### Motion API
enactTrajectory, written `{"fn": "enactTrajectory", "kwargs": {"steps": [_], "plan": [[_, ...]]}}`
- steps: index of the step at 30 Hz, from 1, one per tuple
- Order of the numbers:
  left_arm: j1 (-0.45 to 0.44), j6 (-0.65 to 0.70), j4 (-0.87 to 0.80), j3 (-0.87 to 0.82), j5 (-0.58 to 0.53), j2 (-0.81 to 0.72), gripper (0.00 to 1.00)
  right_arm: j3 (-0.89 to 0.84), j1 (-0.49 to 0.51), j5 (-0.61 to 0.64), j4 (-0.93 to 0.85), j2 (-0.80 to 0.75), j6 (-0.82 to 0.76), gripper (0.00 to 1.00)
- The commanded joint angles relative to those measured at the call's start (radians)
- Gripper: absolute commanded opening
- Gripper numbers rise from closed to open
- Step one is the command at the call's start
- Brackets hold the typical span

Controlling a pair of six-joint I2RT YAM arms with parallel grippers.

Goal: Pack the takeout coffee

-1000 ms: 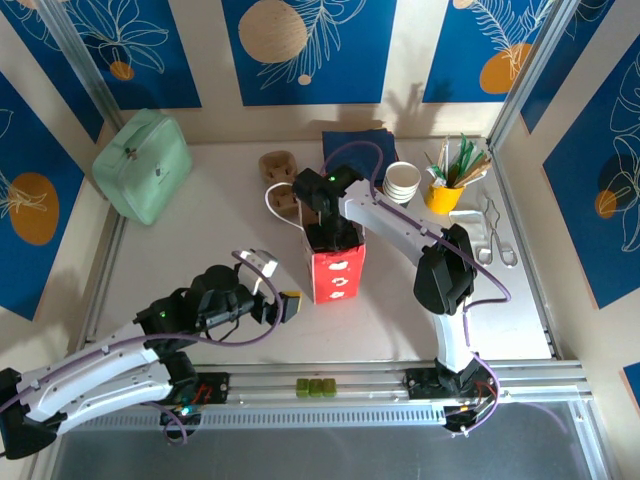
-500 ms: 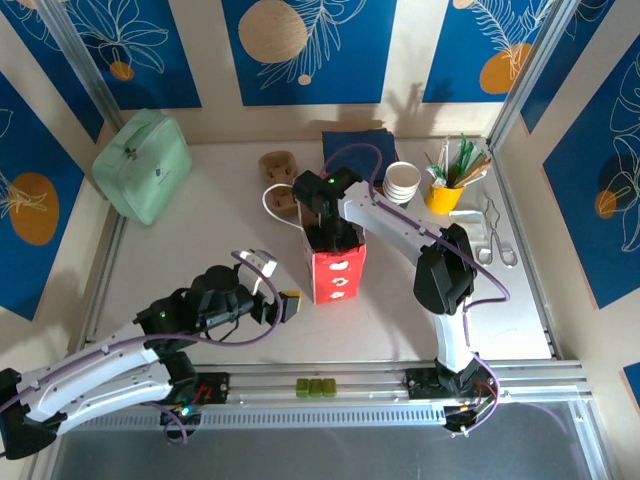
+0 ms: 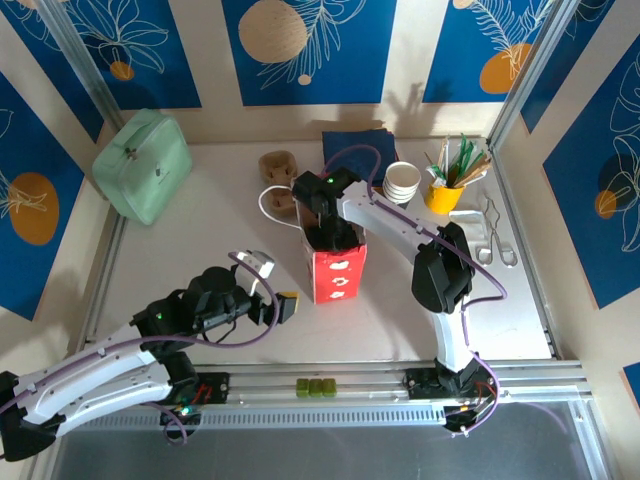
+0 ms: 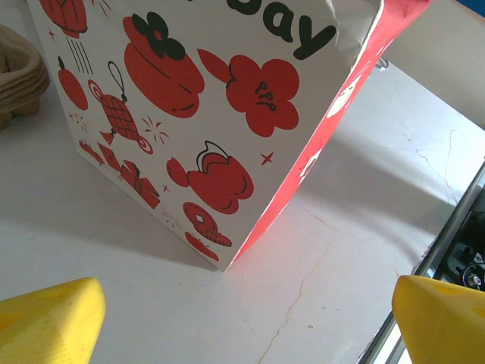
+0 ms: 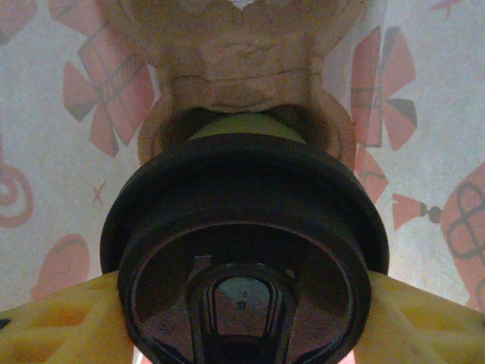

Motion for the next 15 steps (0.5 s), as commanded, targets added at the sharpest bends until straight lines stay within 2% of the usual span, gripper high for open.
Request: {"fn": "enactTrajectory", "kwargs": {"steps": [1,15], "plan": [[-0.007,-0.008,-0.008,0.009,-0.013,-0.015,0.97,-0.008,-0.002,-0.033,-0.013,0.054,-0.004,0.63],[-0.007,-0.005,-0.004,0.009,-0.014,-0.008,0.97,-0.026,0.006,-0.03,-0.005,0.06,-0.001,0.64]]}}
